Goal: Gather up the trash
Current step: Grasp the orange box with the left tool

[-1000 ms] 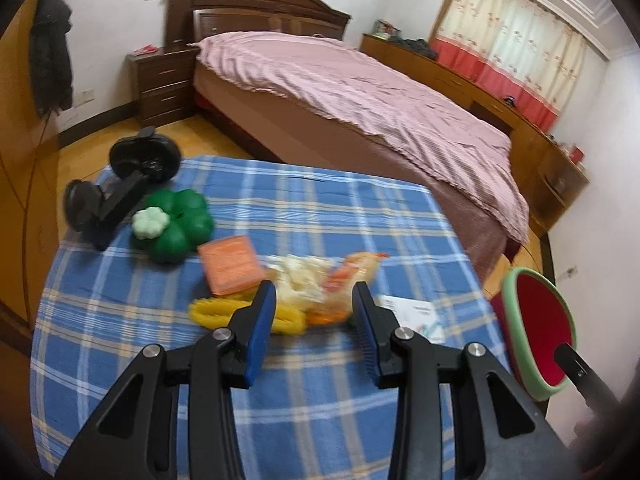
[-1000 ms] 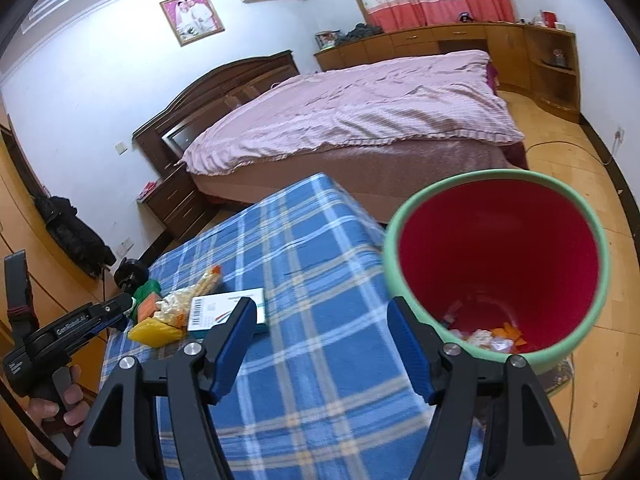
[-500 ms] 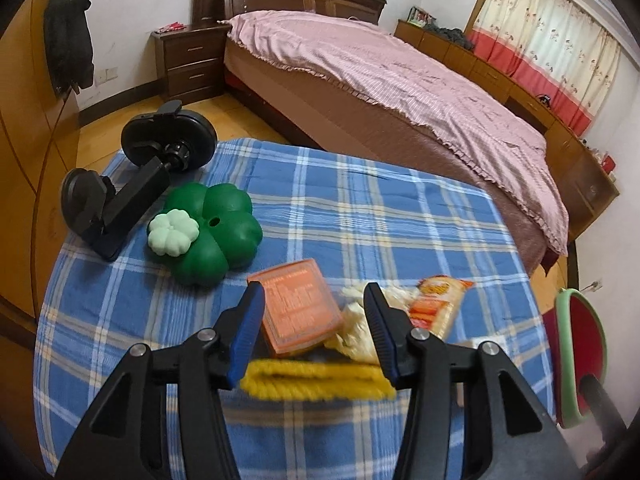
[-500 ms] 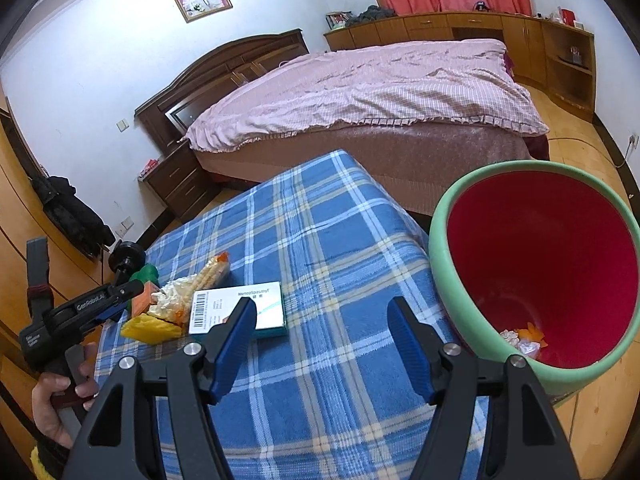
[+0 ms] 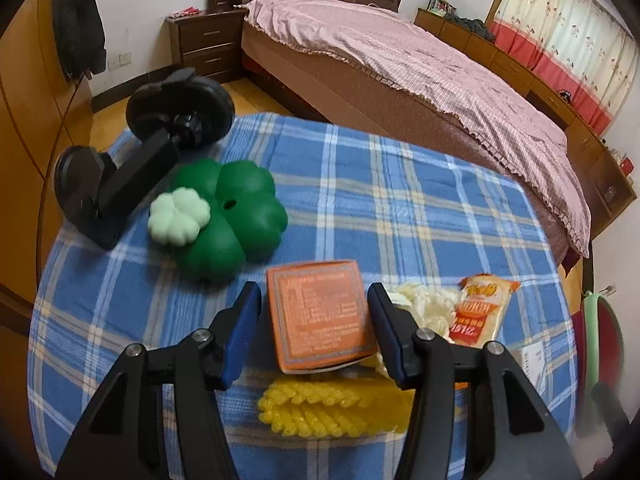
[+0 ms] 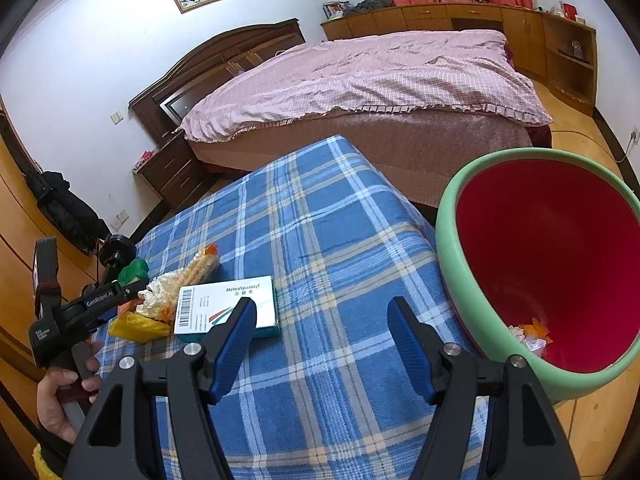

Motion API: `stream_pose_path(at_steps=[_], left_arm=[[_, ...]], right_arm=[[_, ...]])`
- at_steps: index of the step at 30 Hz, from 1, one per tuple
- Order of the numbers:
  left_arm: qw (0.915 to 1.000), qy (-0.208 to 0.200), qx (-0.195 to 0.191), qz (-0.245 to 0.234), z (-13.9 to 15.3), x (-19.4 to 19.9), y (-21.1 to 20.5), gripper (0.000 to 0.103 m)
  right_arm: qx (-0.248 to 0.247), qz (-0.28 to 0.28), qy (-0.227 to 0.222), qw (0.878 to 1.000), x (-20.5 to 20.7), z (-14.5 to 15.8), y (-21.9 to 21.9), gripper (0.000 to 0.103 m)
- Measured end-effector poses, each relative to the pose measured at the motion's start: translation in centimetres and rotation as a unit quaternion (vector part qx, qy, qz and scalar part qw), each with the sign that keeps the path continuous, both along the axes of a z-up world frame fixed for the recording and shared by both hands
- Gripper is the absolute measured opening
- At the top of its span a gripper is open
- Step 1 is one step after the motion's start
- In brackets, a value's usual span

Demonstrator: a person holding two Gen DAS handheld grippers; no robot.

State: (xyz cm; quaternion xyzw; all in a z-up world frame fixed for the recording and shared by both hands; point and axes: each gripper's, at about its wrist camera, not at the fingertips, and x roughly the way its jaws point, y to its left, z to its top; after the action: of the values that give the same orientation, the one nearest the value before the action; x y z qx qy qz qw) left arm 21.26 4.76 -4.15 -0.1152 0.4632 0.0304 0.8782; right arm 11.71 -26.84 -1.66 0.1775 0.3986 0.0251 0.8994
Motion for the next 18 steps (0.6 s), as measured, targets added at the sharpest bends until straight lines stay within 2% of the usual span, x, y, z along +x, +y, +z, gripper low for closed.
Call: stream_pose_path(at_steps=[3, 4, 7, 14, 17, 18], left_arm=[[1.0, 0.002, -0.007, 0.001, -0.6, -0.2, 0.3, 0.055], [0.9999, -0.001, -0.014, 0.002, -0.7, -0.4, 0.4, 0.05], [0.9995, -0.016, -0.028, 0.003, -0.4, -1.1, 0.9, 0.048], [0.9976, -0.067, -0.017, -0.003, 2.3, -3.4, 1.4, 0.048], [0.9968, -0.079, -0.012, -0.005, 3.2, -4.4, 1.7, 0.048], [0.9968, -0.079, -0.011, -0.004, 3.4, -4.8, 1.8, 0.048]], right_arm=[[0.0, 0.004, 0.003, 1.0, 0.1, -0.2, 0.3, 0.07], [0.0, 0.005, 0.003, 1.0, 0.1, -0.2, 0.4, 0.07], [-0.001, 0.008, 0.005, 1.0, 0.0, -0.3, 0.7, 0.07], [0.0, 0.028, 0.008, 1.0, 0.3, -0.5, 1.8, 0.071], [0.003, 0.042, 0.008, 0.999, 0.5, -0.6, 2.7, 0.076], [0.004, 0.049, 0.008, 0.999, 0.6, -0.6, 3.1, 0.081]])
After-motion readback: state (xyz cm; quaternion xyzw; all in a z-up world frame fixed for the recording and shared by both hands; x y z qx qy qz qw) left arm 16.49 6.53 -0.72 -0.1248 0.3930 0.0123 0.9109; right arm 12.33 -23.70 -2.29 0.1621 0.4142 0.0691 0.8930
